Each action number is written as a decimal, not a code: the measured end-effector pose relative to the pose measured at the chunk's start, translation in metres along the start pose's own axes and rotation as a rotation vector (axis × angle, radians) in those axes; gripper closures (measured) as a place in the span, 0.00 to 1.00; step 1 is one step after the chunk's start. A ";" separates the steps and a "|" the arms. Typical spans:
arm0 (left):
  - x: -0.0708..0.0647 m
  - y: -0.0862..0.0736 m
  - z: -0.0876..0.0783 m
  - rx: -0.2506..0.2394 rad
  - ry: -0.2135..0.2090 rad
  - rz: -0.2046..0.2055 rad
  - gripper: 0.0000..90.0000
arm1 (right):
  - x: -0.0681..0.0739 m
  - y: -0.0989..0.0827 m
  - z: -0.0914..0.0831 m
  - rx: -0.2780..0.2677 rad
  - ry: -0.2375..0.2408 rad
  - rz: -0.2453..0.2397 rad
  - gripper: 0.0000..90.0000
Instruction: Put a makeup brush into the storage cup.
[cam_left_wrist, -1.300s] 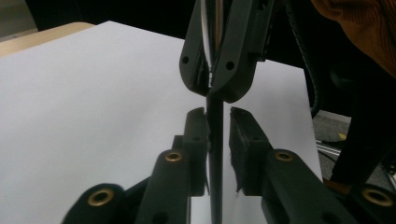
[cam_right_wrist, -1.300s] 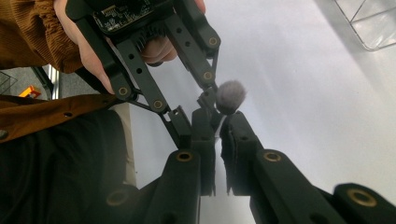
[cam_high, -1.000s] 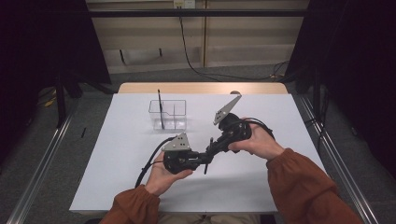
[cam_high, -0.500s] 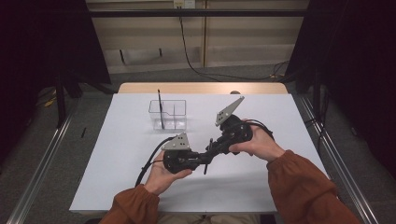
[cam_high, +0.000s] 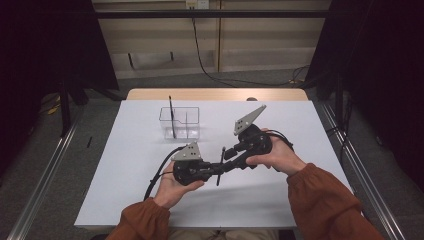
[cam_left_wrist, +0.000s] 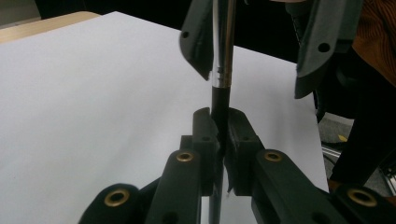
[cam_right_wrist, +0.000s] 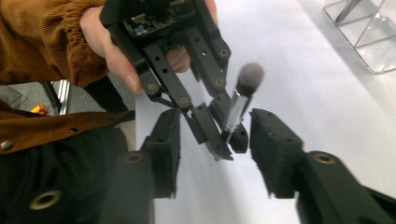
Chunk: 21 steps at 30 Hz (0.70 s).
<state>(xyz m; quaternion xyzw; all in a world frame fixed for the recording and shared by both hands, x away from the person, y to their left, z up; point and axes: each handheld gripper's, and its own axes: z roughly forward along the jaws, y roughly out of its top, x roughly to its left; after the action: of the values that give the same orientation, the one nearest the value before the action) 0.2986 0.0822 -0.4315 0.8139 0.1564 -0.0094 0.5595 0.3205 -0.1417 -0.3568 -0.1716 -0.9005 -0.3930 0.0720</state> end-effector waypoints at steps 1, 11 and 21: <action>0.000 0.000 0.000 0.000 0.001 0.001 0.94 | 0.000 -0.001 0.000 0.000 -0.001 0.007 0.50; 0.001 0.001 -0.006 -0.005 0.014 -0.001 0.94 | -0.005 -0.005 0.000 -0.038 -0.074 0.049 0.16; 0.003 0.001 -0.013 -0.004 0.032 0.003 0.94 | -0.008 -0.016 -0.003 -0.086 -0.117 0.073 0.03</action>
<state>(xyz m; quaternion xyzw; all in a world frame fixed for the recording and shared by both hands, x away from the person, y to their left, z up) 0.2995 0.0943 -0.4268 0.8130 0.1640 0.0047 0.5588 0.3222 -0.1564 -0.3682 -0.2297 -0.8786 -0.4179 0.0261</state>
